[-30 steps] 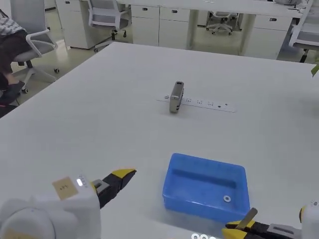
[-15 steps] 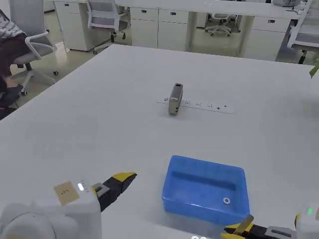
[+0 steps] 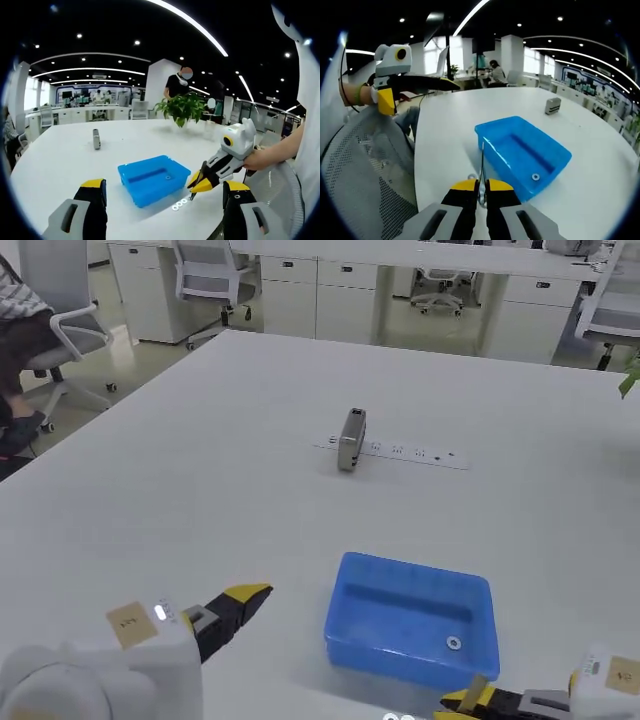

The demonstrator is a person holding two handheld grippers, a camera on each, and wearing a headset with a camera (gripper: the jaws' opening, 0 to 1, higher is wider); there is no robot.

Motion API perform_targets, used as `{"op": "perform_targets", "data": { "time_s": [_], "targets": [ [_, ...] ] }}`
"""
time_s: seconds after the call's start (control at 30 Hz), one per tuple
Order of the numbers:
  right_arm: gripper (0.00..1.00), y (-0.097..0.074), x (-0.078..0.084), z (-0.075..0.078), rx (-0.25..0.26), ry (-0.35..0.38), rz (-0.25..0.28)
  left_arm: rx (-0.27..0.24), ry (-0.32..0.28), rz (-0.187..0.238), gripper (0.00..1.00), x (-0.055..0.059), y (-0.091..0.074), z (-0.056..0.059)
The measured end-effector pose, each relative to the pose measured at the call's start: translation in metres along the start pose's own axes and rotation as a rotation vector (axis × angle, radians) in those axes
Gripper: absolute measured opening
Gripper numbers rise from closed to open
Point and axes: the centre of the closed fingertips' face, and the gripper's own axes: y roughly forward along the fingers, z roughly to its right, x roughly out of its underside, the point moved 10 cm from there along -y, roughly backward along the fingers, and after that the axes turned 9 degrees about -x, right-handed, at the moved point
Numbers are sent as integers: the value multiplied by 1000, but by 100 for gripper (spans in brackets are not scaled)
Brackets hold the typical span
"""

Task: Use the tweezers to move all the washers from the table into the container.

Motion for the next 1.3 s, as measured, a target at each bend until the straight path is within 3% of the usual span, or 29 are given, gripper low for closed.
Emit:
{"op": "perform_targets", "data": {
  "time_s": [0.33,0.67,1.3],
  "targets": [
    [2,-1,-1,2,2,35,13,8,4,-4,99,0,0,1],
    [3,-10,-15,9,17,127,123,7,5,-4,99,0,0,1],
    [3,-21,-41,15,-5,133,190,5,11,-13,99,0,0,1]
  ]
}}
